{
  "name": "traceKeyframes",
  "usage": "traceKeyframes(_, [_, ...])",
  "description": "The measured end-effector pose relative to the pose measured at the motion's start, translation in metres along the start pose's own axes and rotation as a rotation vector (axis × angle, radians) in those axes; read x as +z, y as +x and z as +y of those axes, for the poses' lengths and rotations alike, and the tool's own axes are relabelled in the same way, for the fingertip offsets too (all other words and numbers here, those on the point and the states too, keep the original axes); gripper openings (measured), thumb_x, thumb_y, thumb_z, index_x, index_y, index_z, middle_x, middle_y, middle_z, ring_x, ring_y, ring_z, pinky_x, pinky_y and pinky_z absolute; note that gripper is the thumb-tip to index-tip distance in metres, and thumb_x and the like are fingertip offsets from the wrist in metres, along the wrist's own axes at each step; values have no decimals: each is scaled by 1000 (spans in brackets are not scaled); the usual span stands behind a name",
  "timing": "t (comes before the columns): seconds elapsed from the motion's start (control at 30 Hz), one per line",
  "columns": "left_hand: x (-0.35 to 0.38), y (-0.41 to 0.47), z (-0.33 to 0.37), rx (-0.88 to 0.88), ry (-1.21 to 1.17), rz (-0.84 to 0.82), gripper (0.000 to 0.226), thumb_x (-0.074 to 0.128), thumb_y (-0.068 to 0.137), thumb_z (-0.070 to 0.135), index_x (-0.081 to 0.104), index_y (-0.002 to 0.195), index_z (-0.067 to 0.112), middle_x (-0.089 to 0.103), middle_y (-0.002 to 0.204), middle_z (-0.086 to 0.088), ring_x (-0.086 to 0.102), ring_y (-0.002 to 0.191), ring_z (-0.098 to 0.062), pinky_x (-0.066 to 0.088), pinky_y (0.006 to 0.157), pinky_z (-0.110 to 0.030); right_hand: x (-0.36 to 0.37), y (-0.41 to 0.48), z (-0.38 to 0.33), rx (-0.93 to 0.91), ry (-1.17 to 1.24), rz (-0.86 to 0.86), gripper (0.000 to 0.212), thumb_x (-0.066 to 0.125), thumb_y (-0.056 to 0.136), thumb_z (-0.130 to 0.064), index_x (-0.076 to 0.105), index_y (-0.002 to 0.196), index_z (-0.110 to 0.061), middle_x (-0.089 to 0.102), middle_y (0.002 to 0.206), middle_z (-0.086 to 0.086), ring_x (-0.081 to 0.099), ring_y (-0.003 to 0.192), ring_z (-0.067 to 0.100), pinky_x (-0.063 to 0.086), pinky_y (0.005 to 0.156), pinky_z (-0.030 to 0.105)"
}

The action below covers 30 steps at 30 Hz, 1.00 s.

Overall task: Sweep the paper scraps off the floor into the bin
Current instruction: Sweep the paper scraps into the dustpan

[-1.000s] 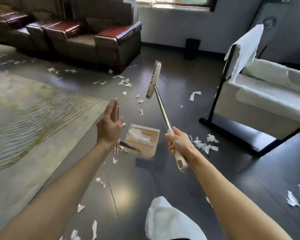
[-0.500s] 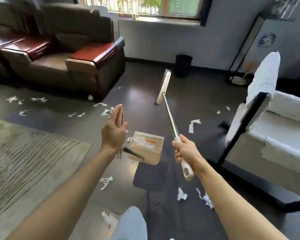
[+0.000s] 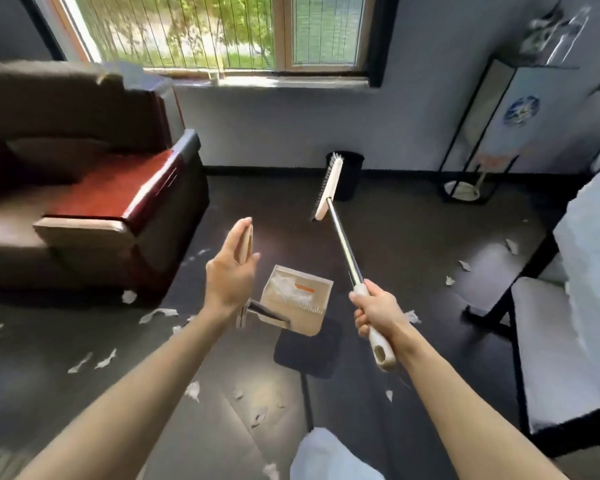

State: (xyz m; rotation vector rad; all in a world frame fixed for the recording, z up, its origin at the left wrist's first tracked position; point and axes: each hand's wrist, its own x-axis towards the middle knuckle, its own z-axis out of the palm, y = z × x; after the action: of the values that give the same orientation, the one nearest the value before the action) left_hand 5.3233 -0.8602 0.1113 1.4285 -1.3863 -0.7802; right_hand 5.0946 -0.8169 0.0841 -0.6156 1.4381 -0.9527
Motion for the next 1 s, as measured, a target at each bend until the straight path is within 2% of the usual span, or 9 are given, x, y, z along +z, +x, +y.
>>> traceKeyframes(0.23, [49, 249, -24, 68, 26, -3, 60, 62, 88, 7, 45, 138, 36, 51, 125, 19, 59, 115, -22, 50, 96, -47, 50, 210, -116, -32, 82, 70, 59, 47, 99, -6, 25, 151, -24, 35, 58, 0, 34, 33, 1, 31, 31, 14])
traceKeyframes(0.37, [79, 379, -18, 107, -4, -43, 60, 59, 89, 0, 43, 142, 25, 49, 136, 13, 45, 127, -3, 35, 101, -7, 72, 308, -191, -44, 88, 105, 52, 48, 99, -7, 33, 146, -22, 36, 57, -1, 35, 34, 1, 31, 31, 15])
traceKeyframes(0.5, [99, 503, -23, 138, -21, -56, 61, 61, 88, 2, 45, 140, 31, 50, 137, 16, 51, 124, -10, 47, 101, -44, 90, 391, -258, -66, 101, 127, 13, 47, 99, -7, 46, 101, -20, 34, 54, -3, 32, 35, 1, 30, 31, 15])
traceKeyframes(0.57, [112, 564, -31, 140, -53, -68, 62, 61, 88, 3, 45, 140, 33, 48, 134, 22, 48, 127, -5, 43, 105, -43, 98, 433, -285, -71, 94, 152, 17, 46, 99, -8, 46, 86, -19, 34, 54, -3, 32, 36, 2, 29, 31, 15])
traceKeyframes(0.67, [133, 653, -41, 198, -29, -90, 60, 62, 89, 6, 44, 139, 35, 50, 136, 17, 55, 122, -17, 48, 100, -45, 114, 501, -317, -86, 117, 194, 14, 46, 100, -9, 49, 90, -18, 34, 55, -2, 32, 37, 3, 29, 31, 15])
traceKeyframes(0.77, [155, 733, -48, 248, -17, -147, 59, 60, 91, 6, 42, 142, 31, 49, 138, 13, 50, 126, -14, 40, 104, -17, 130, 557, -347, -90, 162, 243, 11, 46, 100, -9, 54, 98, -16, 33, 58, -1, 32, 37, 2, 29, 31, 15])
traceKeyframes(0.83, [172, 782, -45, 309, -26, -197, 59, 57, 91, 0, 41, 143, 23, 45, 141, 8, 42, 131, -11, 29, 93, 4, 137, 588, -368, -102, 190, 281, 18, 47, 100, -8, 38, 115, -12, 33, 58, -1, 32, 37, 2, 29, 32, 15])
traceKeyframes(0.9, [192, 821, -42, 343, -32, -244, 59, 53, 91, -8, 41, 143, 17, 43, 145, -1, 38, 133, -11, 28, 86, 8, 137, 608, -389, -95, 207, 320, 33, 47, 99, -8, 18, 115, -14, 33, 58, -1, 31, 38, 3, 28, 32, 15])
traceKeyframes(1.0, [225, 871, -36, 444, 43, -291, 61, 54, 90, -9, 39, 144, 15, 45, 143, -6, 39, 127, -7, 32, 92, 0, 129, 642, -417, -98, 233, 363, 35, 47, 98, -6, 18, 116, -13, 32, 54, -3, 30, 37, 3, 27, 32, 16])
